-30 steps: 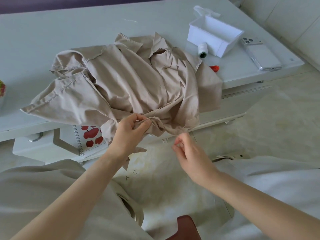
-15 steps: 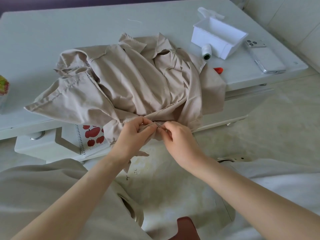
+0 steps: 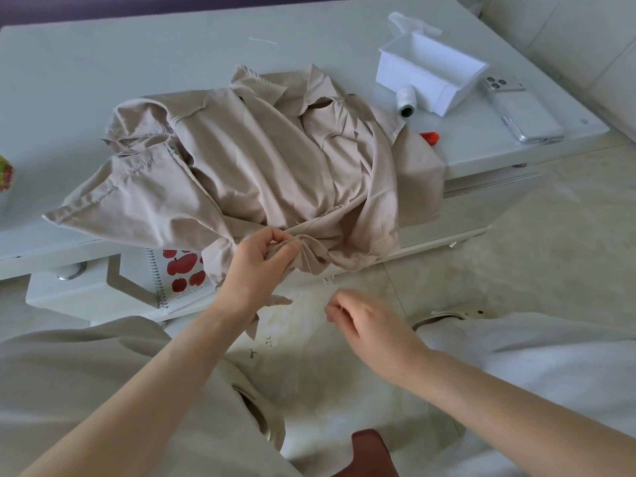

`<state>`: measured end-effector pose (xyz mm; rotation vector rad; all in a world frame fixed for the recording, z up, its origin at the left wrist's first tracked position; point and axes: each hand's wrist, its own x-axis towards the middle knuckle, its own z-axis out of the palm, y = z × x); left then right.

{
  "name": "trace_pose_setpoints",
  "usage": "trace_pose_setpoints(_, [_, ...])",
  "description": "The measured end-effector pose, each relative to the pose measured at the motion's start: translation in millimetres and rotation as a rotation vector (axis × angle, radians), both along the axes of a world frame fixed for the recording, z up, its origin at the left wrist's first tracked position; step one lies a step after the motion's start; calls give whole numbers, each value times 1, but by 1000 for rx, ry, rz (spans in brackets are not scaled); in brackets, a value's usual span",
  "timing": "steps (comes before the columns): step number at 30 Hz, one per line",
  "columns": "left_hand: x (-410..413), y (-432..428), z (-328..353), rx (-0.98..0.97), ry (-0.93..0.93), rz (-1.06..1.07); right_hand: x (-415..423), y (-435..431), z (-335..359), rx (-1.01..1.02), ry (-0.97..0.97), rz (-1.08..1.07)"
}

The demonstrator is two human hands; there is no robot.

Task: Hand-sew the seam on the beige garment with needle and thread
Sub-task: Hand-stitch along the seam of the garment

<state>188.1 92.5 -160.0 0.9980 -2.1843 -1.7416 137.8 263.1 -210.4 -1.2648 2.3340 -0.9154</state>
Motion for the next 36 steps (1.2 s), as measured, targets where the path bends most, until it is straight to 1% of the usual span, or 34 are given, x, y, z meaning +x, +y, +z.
trace_pose_setpoints(3, [0, 0, 2, 58, -1, 23, 12, 11, -7, 123, 55, 141])
trace_pose_setpoints(5, [0, -2, 1, 81, -12, 34, 15, 19, -12, 217, 98, 191])
trace_pose_setpoints(8, [0, -4, 1, 91, -15, 56, 14, 30, -19, 382, 98, 154])
trace_pose_setpoints(10, [-1, -4, 1, 89, -15, 52, 10, 33, -22, 441, 90, 100])
trace_pose_setpoints(12, [-1, -3, 1, 80, -15, 45, 3, 33, -23, 402, 47, 4])
trace_pose_setpoints(14, [-1, -4, 0, 67, -12, 40, -4, 27, -18, 306, 22, -115])
trace_pose_setpoints(16, [-1, -4, -1, 65, -9, 42, -8, 16, -8, 208, 55, -209])
trace_pose_setpoints(18, [-2, -4, -2, 72, -10, 49, -10, 4, 2, 86, 69, -249])
trace_pose_setpoints(21, [-2, -4, -2, 83, -9, 52, -12, -16, 16, -6, -29, -253])
trace_pose_setpoints(26, [0, -3, 0, 101, -3, 51, -14, -43, 30, -84, -121, -237])
trace_pose_setpoints(30, [0, -2, 2, 128, -16, 56, -17, -56, 29, -144, -245, -294])
trace_pose_setpoints(33, [0, -1, 3, 133, -12, 52, -22, -62, 27, -137, -253, -310])
trace_pose_setpoints(36, [-1, -1, 2, 131, -1, 49, -26, -63, 31, -140, -200, -298])
